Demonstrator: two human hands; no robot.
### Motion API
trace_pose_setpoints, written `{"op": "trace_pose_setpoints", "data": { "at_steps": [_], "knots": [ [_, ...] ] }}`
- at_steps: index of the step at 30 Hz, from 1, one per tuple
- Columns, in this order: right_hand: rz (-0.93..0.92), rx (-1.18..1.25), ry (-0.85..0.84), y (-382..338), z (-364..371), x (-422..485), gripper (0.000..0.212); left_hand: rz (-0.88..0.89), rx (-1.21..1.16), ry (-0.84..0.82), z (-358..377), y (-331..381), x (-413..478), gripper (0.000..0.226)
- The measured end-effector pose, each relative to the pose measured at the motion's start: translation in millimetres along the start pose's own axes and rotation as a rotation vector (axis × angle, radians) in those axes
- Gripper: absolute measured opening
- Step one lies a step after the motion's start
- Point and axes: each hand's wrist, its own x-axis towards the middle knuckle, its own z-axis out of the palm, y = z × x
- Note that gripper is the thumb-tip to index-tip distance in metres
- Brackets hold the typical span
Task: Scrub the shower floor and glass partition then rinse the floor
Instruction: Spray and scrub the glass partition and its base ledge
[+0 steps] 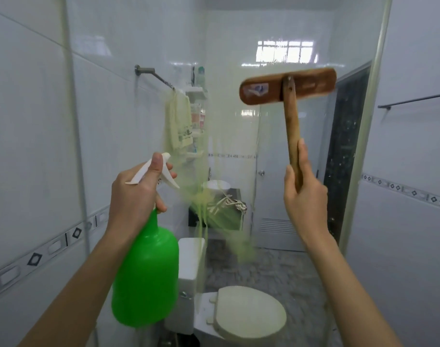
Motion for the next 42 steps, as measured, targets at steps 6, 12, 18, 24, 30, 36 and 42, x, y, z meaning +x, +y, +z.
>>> {"op": "trace_pose_setpoints", "data": {
  "at_steps": [6, 12, 18, 24, 30, 36, 42],
  "knots": [
    [0.079, -0.062, -0.251, 20, 1, -146, 0.079, 0.005, -0.027, 0.027, -7, 4, -7, 0.034],
    [-0.061, -0.122, -0.178, -29, 33, -60, 0.066, -0.028, -0.029, 0.041, -22, 5, -19, 0.034],
    [0.116, -0.148, -0.353, -14, 21, -160, 0.080, -0.044, -0.049, 0.090, -44, -10, -32, 0.033],
    [0.063, -0.067, -0.291, -86, 81, -117, 0.066, -0.034, 0.021, 0.129, -75, -14, -40, 0.036],
    [0.223, 0.075, -0.271, -109, 101, -131, 0.065, -0.025, 0.003, 0.163, -99, -4, -35, 0.039],
    [0.048, 0.071, -0.254, -151, 124, -39, 0.061, 0.016, 0.025, 0.174, -110, 5, -26, 0.035],
    [0.050, 0.013, -0.415, -112, 114, -119, 0.072, 0.020, 0.005, 0.184, -109, 6, -25, 0.039]
  ]
}}
